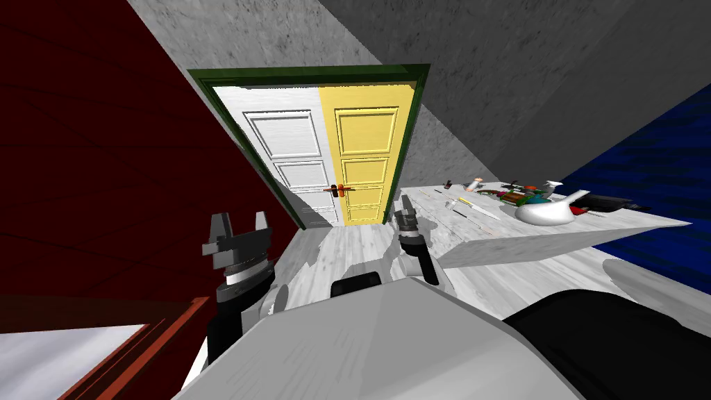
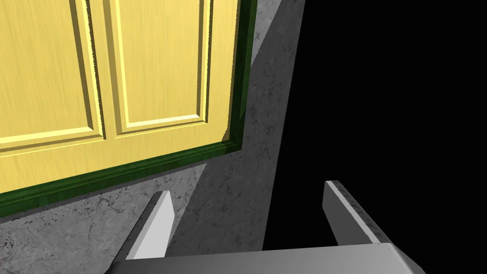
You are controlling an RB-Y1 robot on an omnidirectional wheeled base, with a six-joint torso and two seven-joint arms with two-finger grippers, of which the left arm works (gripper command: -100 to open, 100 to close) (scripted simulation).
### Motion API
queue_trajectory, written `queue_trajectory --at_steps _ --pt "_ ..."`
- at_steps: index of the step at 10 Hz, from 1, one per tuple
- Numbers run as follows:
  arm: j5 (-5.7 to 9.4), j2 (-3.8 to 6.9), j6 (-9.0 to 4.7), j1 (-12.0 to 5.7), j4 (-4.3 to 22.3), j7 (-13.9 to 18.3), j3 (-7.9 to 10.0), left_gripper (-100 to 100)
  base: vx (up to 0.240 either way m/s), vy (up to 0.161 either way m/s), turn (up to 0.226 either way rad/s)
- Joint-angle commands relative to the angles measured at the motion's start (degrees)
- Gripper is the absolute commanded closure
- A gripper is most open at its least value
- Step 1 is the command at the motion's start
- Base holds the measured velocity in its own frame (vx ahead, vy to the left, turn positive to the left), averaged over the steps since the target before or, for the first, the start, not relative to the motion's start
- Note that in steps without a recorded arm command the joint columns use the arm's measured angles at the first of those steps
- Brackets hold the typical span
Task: Pull the door open
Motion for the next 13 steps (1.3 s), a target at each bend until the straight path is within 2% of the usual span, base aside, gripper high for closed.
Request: queue_trajectory --at_steps 1,6,13 --pt "0.24 0.67 0.46 -0.87 2.2 0.3 0.23 -100 0.078 -0.013 -0.082" --pt "1.02 2.69 2.0 -3.77 9.3 1.3 0.98 -100 0.156 0.001 -0.077" --pt "2.02 5.14 3.97 -7.48 18.5 2.5 1.95 -100 0.09 0.003 -0.07"
